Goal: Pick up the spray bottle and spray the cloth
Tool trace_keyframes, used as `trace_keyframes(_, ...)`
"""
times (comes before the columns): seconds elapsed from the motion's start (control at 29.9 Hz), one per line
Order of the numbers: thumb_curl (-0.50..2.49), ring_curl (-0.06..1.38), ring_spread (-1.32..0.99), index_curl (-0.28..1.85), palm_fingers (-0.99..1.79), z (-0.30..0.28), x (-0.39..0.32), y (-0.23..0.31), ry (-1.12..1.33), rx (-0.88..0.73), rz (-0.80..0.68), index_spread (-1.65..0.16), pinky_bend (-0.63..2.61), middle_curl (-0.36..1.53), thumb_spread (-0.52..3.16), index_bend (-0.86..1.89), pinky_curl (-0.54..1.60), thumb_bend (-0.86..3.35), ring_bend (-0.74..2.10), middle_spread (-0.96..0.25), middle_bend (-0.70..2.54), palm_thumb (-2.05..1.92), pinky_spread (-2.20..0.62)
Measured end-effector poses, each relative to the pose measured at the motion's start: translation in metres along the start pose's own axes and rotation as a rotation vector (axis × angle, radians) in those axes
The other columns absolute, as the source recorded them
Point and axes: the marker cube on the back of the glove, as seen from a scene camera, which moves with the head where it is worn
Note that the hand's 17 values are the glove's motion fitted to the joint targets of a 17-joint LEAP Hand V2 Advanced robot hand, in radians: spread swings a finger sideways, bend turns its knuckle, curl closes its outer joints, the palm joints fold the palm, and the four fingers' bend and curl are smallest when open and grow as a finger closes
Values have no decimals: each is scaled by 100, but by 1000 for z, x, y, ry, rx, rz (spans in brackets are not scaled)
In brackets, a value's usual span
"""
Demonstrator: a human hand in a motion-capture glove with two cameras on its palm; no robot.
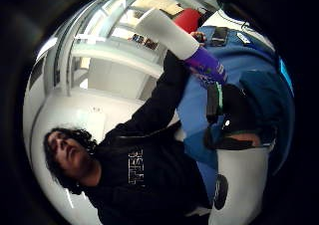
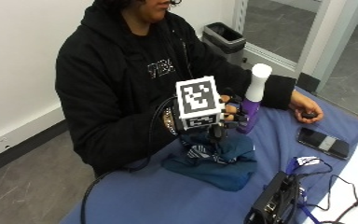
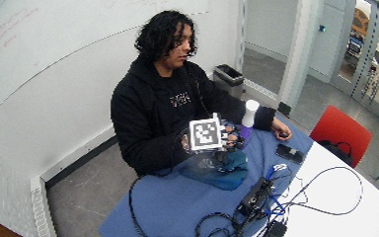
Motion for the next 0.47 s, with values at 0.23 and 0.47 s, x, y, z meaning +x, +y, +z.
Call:
trace_keyframes(0.23,52,33,3,37,25,-8,-22,-25,139,-73,-96,-32,15,44,126,24,32,0,11,3,25,86,16)
trace_keyframes(0.47,51,28,0,38,19,-9,-38,-14,139,-172,-157,-33,17,42,132,27,31,0,12,-1,25,86,15)
